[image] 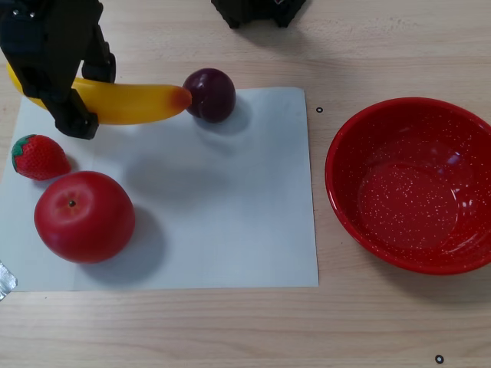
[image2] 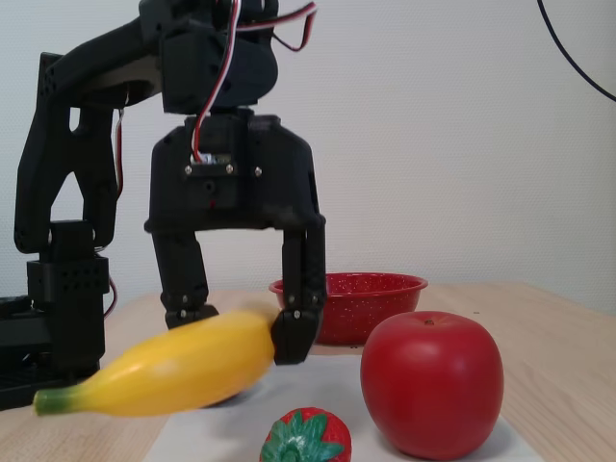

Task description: Grasp the banana and put it in the red bowl.

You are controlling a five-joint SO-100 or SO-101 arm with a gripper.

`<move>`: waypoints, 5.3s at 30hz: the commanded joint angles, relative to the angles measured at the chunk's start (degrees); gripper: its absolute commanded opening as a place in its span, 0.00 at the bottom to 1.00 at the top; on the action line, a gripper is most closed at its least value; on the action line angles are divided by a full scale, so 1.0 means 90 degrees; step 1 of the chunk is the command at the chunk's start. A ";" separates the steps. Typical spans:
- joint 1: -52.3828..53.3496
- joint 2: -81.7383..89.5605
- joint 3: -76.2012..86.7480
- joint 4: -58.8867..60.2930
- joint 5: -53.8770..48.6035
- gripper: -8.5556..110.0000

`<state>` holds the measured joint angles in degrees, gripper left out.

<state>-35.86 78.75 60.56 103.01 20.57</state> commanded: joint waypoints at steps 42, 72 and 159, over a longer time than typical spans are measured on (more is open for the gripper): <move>0.4785 0.2617 -0.1875 0.0459 -0.2373 0.07; 0.7852 0.1777 0.0947 -0.5479 -0.3086 0.07; 0.4697 0.9072 0.8447 -0.7402 -0.2959 0.07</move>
<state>7.21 156.36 138.25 42.71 -6.24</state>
